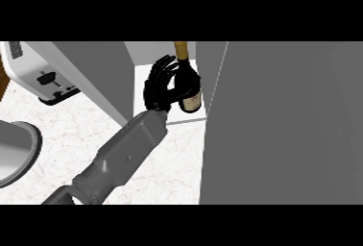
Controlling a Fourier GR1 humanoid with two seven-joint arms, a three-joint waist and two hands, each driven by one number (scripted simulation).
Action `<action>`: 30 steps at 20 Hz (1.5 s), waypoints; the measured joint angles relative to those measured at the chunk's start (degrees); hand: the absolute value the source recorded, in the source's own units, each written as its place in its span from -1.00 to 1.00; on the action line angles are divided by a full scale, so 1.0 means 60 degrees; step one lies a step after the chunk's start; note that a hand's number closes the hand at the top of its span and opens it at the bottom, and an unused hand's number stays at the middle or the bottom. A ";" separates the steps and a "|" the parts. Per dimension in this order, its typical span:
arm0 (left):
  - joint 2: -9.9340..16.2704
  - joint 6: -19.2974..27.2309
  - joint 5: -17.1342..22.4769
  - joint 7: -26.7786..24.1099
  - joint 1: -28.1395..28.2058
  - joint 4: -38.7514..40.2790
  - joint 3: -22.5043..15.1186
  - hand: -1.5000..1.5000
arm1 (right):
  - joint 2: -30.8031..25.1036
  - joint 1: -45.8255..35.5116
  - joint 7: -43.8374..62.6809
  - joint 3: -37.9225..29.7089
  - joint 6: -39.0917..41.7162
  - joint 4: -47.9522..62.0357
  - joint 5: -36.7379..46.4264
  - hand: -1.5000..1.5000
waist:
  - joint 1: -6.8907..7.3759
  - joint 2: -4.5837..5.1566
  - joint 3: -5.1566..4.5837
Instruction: Pick up the wine, place it into the cabinet and close the cabinet
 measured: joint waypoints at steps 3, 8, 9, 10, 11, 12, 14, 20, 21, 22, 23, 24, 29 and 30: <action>-0.0009 0.0115 0.0329 -0.0206 -0.0138 0.0014 -0.0076 -1.00 | 0.0014 0.0018 0.0009 0.0026 -0.0004 0.0034 0.0001 -1.00 | 0.0014 0.0008 -0.0001; -0.0015 0.0312 0.0751 -0.0375 -0.0303 0.0185 -0.0304 -1.00 | 0.0032 0.0087 -0.0112 0.0102 0.0032 0.0029 0.0112 -1.00 | 0.0002 0.0022 0.0001; -0.0015 0.0366 0.0806 -0.0362 -0.0352 0.0231 -0.0372 -1.00 | 0.0041 -0.0003 -0.0123 0.0087 0.0012 0.0091 0.0131 -1.00 | 0.0018 0.0028 0.0001; -0.0015 0.0466 0.0855 -0.0373 -0.0387 0.0232 -0.0471 -1.00 | 0.0041 -0.0044 -0.0142 0.0049 0.0002 0.0135 0.0134 -1.00 | 0.0027 0.0026 0.0002; -0.0015 0.0522 0.0859 -0.0418 -0.0401 0.0294 -0.0576 -1.00 | 0.0039 -0.0040 -0.0164 0.0056 0.0020 0.0145 0.0128 -1.00 | 0.0013 0.0032 0.0003; -0.0015 0.0668 0.0865 -0.0451 -0.0468 0.0302 -0.0692 -1.00 | 0.0013 0.0039 -0.0171 0.0069 0.0074 0.0109 0.0088 -1.00 | -0.0014 0.0027 0.0005; -0.0017 0.0817 0.0750 -0.0521 -0.0516 0.0460 -0.0986 -1.00 | 0.0025 -0.0001 -0.0168 0.0060 0.0056 0.0110 0.0072 -1.00 | 0.0003 0.0030 0.0006; -0.0018 0.0957 0.0492 -0.0517 -0.0918 0.0664 -0.1621 -1.00 | 0.0057 0.0009 -0.0159 0.0032 0.0001 0.0184 0.0081 -1.00 | 0.0103 0.0017 0.0007; -0.0017 0.0936 0.0478 -0.0557 -0.0897 0.0637 -0.1708 -1.00 | 0.0099 -0.0002 -0.0199 0.0116 -0.0021 0.0256 0.0198 -1.00 | 0.0129 0.0016 0.0007; -0.0017 0.0981 0.0481 -0.0646 -0.0846 0.0554 -0.1796 -1.00 | 0.0142 0.0029 -0.0288 0.0172 -0.0024 0.0330 0.0282 -1.00 | 0.0144 0.0012 0.0006; -0.0018 0.0986 0.0490 -0.0747 -0.0763 0.0479 -0.1862 -1.00 | 0.0169 0.0082 -0.0244 0.0227 -0.0062 0.0238 0.0312 -1.00 | 0.0185 -0.0007 0.0007; -0.0017 0.1029 0.0522 -0.0772 -0.0812 0.0433 -0.1896 -1.00 | 0.0170 -0.0026 -0.0233 0.0190 -0.0096 0.0300 0.0337 -1.00 | 0.0210 -0.0010 0.0005; -0.0014 0.1296 0.0757 -0.1157 -0.0708 -0.0095 -0.2098 -1.00 | 0.0119 0.0197 -0.0179 0.0195 -0.0052 0.0105 0.0276 -1.00 | 0.0326 -0.0068 0.0008; -0.0014 0.1299 0.0815 -0.1214 -0.0685 -0.0176 -0.2119 -1.00 | 0.0087 0.0189 -0.0065 0.0185 -0.0072 -0.0005 0.0249 -1.00 | 0.0362 -0.0079 0.0008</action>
